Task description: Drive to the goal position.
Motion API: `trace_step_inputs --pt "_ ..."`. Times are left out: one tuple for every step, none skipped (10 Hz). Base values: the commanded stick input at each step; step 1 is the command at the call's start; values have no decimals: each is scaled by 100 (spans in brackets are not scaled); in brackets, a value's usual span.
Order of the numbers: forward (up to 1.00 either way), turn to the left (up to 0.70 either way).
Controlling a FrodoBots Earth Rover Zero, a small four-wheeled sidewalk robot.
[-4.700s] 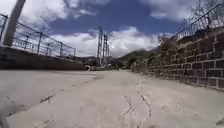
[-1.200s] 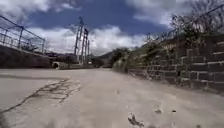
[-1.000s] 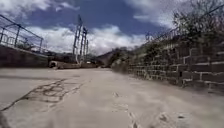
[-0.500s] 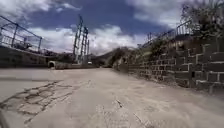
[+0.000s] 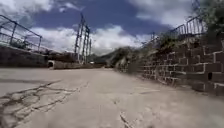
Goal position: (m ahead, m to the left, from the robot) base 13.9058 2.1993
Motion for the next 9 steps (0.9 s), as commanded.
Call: trace_step_inputs --pt "100 0" --pt "100 9" --pt "100 20" --pt "100 24" --pt "100 13" --pt "100 3" --pt "100 0" --pt "100 0" --pt "100 0"
